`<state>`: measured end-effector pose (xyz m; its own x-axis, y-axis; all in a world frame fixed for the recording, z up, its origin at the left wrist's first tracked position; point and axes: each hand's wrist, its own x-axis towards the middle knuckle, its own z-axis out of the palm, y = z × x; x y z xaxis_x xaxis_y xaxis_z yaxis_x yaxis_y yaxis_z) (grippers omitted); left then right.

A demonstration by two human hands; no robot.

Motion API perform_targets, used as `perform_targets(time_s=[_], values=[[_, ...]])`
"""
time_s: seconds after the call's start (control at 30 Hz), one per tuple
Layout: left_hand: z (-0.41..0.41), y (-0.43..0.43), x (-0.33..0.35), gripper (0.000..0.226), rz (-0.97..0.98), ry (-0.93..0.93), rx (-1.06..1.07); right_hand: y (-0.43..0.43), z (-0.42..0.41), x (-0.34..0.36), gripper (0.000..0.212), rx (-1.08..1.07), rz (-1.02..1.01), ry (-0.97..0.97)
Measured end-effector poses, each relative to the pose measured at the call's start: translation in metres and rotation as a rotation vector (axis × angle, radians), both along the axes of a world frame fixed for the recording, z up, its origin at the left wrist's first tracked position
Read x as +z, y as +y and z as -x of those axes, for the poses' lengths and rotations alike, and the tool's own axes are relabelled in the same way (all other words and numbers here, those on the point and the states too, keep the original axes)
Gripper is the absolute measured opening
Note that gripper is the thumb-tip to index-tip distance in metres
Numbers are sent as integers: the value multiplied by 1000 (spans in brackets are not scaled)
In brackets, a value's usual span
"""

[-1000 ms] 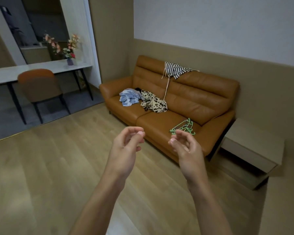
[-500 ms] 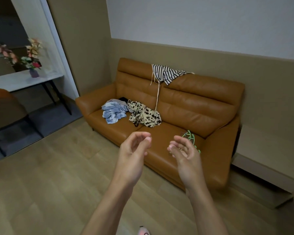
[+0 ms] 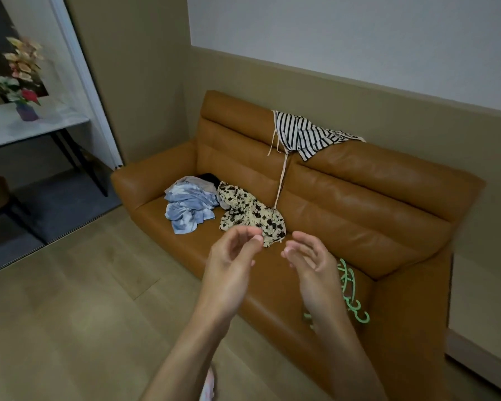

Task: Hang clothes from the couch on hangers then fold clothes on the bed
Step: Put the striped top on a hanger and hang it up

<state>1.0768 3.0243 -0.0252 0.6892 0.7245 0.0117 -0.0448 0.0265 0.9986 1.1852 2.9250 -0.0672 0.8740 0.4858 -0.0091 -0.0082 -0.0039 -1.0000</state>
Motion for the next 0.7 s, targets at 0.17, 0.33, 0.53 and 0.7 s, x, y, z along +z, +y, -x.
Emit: perform_targets(time_s=[0.17,0.33,0.53,0.7], values=[[-88,93,-11,10,9,2,-99,86,-80,-14,24,-44,53,-25],[-178,178,-2,11,11,8,-202,165,-158,-4,33,-96,102,-92],[-264,244,1,12,33,26,-293,215,-239,-12,45,-210,118,-115],[-329,286,-4,13,67,61,-317,250,-326,-25,39,-260,173,-112]])
